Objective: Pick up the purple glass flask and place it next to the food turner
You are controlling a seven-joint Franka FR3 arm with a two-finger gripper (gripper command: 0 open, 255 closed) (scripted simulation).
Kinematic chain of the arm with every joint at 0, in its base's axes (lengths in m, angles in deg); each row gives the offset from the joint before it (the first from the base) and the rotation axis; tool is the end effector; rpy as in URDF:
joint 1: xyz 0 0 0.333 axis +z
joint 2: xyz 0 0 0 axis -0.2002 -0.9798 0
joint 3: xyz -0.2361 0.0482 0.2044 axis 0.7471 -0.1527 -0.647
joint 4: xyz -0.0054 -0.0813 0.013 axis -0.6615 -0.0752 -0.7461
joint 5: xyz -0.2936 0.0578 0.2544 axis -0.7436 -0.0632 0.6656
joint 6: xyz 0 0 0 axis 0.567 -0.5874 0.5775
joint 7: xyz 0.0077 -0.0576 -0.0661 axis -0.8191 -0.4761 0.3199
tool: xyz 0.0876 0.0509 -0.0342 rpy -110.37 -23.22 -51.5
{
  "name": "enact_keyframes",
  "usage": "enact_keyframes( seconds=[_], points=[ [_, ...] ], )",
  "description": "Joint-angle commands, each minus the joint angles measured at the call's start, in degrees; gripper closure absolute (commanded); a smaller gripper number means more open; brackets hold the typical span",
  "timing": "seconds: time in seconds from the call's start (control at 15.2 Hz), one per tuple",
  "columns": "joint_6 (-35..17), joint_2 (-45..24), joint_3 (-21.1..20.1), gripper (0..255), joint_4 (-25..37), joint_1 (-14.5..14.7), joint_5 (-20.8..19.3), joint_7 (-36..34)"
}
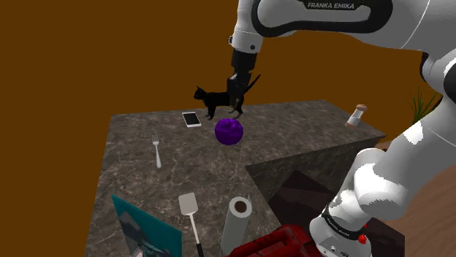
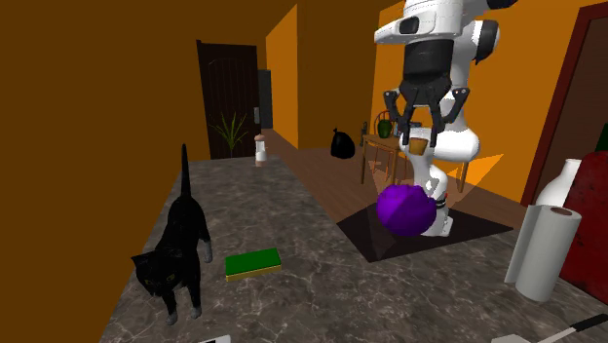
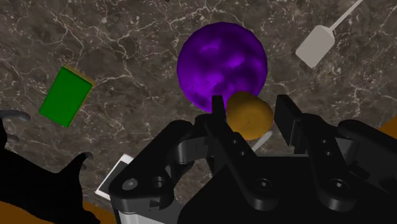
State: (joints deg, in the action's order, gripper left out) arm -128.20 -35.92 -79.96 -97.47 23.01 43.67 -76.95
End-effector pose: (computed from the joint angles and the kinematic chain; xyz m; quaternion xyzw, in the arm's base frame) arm 0.4699 0.1184 0.5943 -0.9933 -0.1131 -0.0014 0.0251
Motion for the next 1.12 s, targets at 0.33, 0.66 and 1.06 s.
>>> enact_keyframes(
  seconds=[0.33, 0.66, 1.06],
  points=[
    [-2.7, -4.1, -5.9, 255, 2.0, 3.7, 0.8, -9.4],
    [-4.6, -8.6, -9.8, 255, 5.0, 6.5, 0.4, -16.1],
    [-5.9, -15.8, -14.0, 255, 11.0, 10.1, -1.5, -24.2]
  ],
)
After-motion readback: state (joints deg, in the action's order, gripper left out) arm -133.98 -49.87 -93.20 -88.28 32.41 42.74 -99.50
